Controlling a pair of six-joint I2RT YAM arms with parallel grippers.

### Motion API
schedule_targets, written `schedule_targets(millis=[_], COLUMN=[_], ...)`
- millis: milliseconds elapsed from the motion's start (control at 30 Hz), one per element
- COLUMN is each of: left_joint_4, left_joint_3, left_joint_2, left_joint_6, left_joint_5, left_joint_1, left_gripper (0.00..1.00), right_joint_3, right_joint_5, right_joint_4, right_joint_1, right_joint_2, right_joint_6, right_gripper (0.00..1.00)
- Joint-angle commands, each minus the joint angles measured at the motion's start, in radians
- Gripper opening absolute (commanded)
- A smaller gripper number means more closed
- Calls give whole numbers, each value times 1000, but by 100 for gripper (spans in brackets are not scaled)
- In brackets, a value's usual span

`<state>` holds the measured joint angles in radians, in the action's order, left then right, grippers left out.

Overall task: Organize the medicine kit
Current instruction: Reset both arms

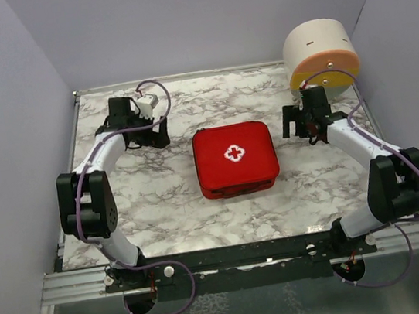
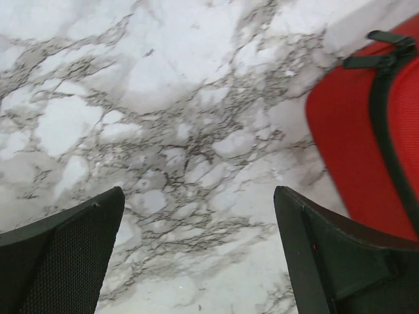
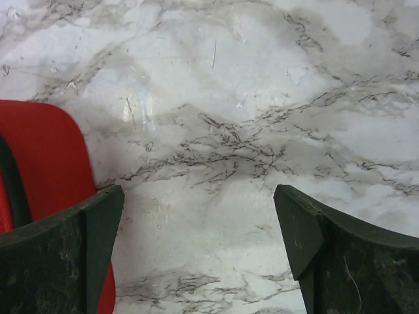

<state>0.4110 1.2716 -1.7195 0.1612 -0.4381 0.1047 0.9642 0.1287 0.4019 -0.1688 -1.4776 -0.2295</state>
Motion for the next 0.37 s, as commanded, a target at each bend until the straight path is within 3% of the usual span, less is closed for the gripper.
schedule_targets(millis=[0,333], left_joint_4=[-258,-511], left_joint_3=[-131,-263], left_joint_2=[48,75], left_joint_6=[12,-129], left_joint_5=[82,142], left_joint_1=[-7,-10], left_gripper=[99,99], right_joint_3=[-10,-72], right_joint_5=[-41,74], right_joint_4=[-120,-157], right_joint_1=[10,11], right_joint_2=[2,0], right_joint_6=[2,-104], right_gripper=[100,100])
